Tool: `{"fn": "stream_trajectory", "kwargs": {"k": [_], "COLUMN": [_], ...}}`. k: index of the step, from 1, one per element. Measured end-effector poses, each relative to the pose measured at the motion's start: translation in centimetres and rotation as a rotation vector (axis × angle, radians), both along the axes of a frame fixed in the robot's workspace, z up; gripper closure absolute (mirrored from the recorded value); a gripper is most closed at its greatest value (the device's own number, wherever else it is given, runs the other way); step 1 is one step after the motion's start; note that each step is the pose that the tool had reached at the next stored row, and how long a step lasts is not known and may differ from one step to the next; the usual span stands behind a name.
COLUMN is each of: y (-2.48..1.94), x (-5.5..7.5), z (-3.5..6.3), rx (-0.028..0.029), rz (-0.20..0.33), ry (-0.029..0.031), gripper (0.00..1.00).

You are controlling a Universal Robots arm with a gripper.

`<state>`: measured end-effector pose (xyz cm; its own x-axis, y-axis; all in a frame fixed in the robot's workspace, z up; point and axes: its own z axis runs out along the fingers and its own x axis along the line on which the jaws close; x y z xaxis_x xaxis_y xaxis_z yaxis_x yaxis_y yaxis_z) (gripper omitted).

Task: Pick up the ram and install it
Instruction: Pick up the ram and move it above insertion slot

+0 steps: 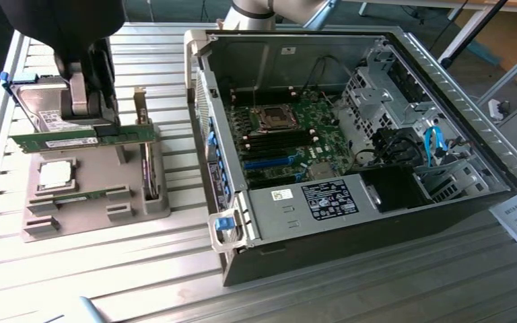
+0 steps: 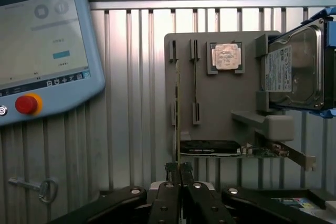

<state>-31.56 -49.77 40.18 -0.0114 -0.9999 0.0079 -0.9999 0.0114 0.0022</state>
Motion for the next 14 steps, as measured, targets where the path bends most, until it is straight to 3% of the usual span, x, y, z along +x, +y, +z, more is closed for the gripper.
{"fn": "stream_trajectory", "kwargs": {"k": [14], "y": [-0.18], "x": [2.7], "z": [0.0], "rx": [0.0001], "rz": [0.0], "ry": [-0.0001], "gripper": [0.88]}}
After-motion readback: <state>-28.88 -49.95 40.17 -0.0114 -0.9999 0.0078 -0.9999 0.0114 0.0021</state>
